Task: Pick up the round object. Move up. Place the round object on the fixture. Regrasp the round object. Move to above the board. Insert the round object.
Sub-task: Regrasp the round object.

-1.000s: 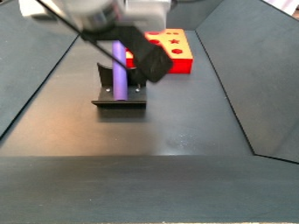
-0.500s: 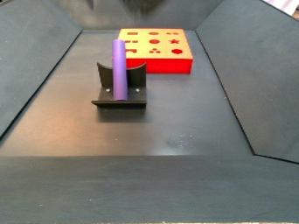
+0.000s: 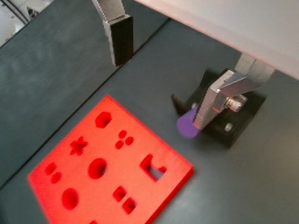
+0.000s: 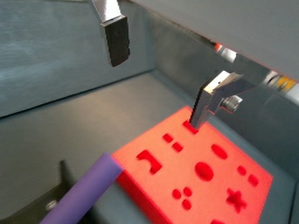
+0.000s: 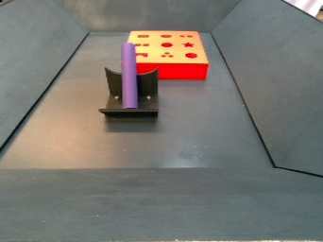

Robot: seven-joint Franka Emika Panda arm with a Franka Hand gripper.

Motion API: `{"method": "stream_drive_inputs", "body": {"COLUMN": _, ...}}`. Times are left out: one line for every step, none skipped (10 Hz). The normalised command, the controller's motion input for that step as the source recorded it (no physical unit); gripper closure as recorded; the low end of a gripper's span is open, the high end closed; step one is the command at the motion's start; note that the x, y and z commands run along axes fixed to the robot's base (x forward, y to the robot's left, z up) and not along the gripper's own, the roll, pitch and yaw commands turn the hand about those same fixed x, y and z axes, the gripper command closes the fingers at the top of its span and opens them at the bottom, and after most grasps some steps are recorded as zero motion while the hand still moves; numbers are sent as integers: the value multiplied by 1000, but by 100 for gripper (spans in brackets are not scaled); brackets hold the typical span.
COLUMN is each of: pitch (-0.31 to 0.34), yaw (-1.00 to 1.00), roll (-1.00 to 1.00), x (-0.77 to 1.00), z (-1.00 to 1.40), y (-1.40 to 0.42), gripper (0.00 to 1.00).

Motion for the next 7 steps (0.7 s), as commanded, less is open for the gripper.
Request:
{"method": "stream_drive_inputs", "body": {"pitch": 14, "yaw": 39, "roll": 1000, "x": -9, "z": 11, "y": -40, "gripper": 0}}
{"method": "stream_drive_inputs", "body": {"pitch": 11, "yaw": 40, "roll": 1000, "x": -7, "z": 7, "y": -32, "gripper": 0}}
{"method": "stream_drive_inputs", "body": {"pitch": 9, "yaw": 41, "roll": 1000, "x": -4, "z": 15, "y": -23, "gripper": 0}}
{"method": "stream_drive_inputs", "body": {"pitch": 7, "yaw": 42, "roll": 1000, "x": 3, "z": 8, "y": -21, "gripper": 0}}
{"method": "stream_drive_inputs", "body": {"pitch": 9, "yaw": 43, "roll": 1000, "x": 4, "z": 5, "y": -19, "gripper": 0}}
{"method": "stream_drive_inputs", "body": {"pitch": 15, "yaw": 44, "roll": 1000, "x": 4, "z": 2, "y": -17, "gripper": 0}}
{"method": "stream_drive_inputs", "body": {"pitch": 21, "yaw": 46, "roll": 1000, "x": 12, "z": 5, "y": -20, "gripper": 0}}
